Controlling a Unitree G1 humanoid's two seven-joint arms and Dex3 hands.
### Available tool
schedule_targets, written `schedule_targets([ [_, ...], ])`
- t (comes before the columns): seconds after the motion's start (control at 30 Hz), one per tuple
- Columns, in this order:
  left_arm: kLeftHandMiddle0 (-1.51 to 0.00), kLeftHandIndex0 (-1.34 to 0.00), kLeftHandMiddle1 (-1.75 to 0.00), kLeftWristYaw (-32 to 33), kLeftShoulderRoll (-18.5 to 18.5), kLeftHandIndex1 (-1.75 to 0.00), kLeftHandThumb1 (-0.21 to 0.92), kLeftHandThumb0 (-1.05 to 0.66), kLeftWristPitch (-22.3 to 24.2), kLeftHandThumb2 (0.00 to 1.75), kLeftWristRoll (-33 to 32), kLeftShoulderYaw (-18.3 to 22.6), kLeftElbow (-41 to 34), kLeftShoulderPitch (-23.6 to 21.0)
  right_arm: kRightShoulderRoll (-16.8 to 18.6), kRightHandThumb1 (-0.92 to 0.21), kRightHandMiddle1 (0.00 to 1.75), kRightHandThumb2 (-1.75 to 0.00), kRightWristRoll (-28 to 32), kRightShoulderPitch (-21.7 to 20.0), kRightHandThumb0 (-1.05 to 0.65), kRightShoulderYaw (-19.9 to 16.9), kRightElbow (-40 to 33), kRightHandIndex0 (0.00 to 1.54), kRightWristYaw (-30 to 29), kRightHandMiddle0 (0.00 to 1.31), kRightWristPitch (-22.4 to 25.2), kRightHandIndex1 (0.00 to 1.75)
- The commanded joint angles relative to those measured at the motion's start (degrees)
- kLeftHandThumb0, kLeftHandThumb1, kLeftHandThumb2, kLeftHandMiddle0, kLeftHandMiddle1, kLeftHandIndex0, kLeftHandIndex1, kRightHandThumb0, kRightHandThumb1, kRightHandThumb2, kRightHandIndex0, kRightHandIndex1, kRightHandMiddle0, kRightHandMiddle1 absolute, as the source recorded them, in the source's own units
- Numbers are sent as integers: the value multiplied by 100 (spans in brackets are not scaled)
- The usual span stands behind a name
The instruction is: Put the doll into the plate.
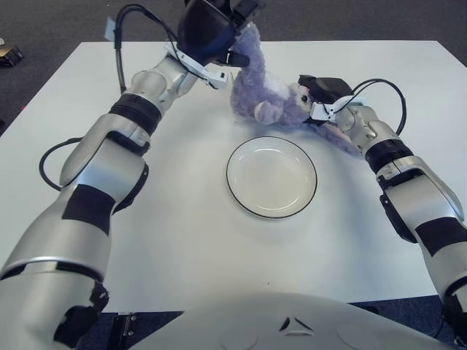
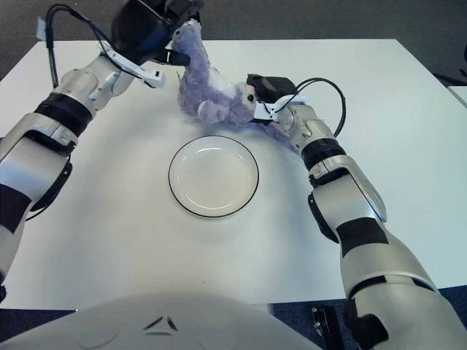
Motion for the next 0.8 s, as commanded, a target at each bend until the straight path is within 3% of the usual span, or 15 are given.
schedule_targets([
  [0.0,-54,-40,-1,-164,271,-22,92,-72,-51,88,-367,397,-77,370,-85,-51,175,-106,-39,105,-41,-45,-62,95,-90,46,61,175],
  [0.23,-51,-36,0,-212,478,-19,92,-72,-173,87,-676,798,-64,838,-161,-51,175,-106,-4,125,-41,-129,-208,95,-141,46,29,175],
  [0.77,-51,-37,-1,-571,285,-21,92,-68,-56,80,-1293,1332,3,1578,-446,-50,175,-107,179,351,-41,-578,-1073,96,0,47,-159,175],
])
